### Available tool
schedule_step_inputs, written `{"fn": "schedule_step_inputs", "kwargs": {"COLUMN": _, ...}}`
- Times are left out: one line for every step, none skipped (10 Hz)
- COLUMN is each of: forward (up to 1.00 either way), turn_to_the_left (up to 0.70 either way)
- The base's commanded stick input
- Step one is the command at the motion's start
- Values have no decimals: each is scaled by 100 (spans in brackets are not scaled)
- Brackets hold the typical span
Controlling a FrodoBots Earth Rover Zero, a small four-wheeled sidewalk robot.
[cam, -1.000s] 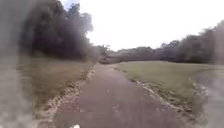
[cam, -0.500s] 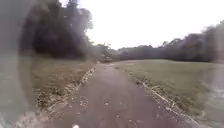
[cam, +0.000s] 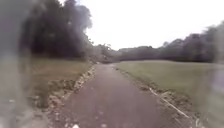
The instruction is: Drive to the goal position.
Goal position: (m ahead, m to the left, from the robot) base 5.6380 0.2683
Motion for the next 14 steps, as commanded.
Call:
{"fn": "schedule_step_inputs", "kwargs": {"forward": 100, "turn_to_the_left": 14}}
{"fn": "schedule_step_inputs", "kwargs": {"forward": 100, "turn_to_the_left": 12}}
{"fn": "schedule_step_inputs", "kwargs": {"forward": 100, "turn_to_the_left": 6}}
{"fn": "schedule_step_inputs", "kwargs": {"forward": 100, "turn_to_the_left": 0}}
{"fn": "schedule_step_inputs", "kwargs": {"forward": 100, "turn_to_the_left": 0}}
{"fn": "schedule_step_inputs", "kwargs": {"forward": 100, "turn_to_the_left": 0}}
{"fn": "schedule_step_inputs", "kwargs": {"forward": 100, "turn_to_the_left": 0}}
{"fn": "schedule_step_inputs", "kwargs": {"forward": 100, "turn_to_the_left": 0}}
{"fn": "schedule_step_inputs", "kwargs": {"forward": 100, "turn_to_the_left": 0}}
{"fn": "schedule_step_inputs", "kwargs": {"forward": 100, "turn_to_the_left": 0}}
{"fn": "schedule_step_inputs", "kwargs": {"forward": 100, "turn_to_the_left": 0}}
{"fn": "schedule_step_inputs", "kwargs": {"forward": 100, "turn_to_the_left": 0}}
{"fn": "schedule_step_inputs", "kwargs": {"forward": 100, "turn_to_the_left": 0}}
{"fn": "schedule_step_inputs", "kwargs": {"forward": 100, "turn_to_the_left": 0}}
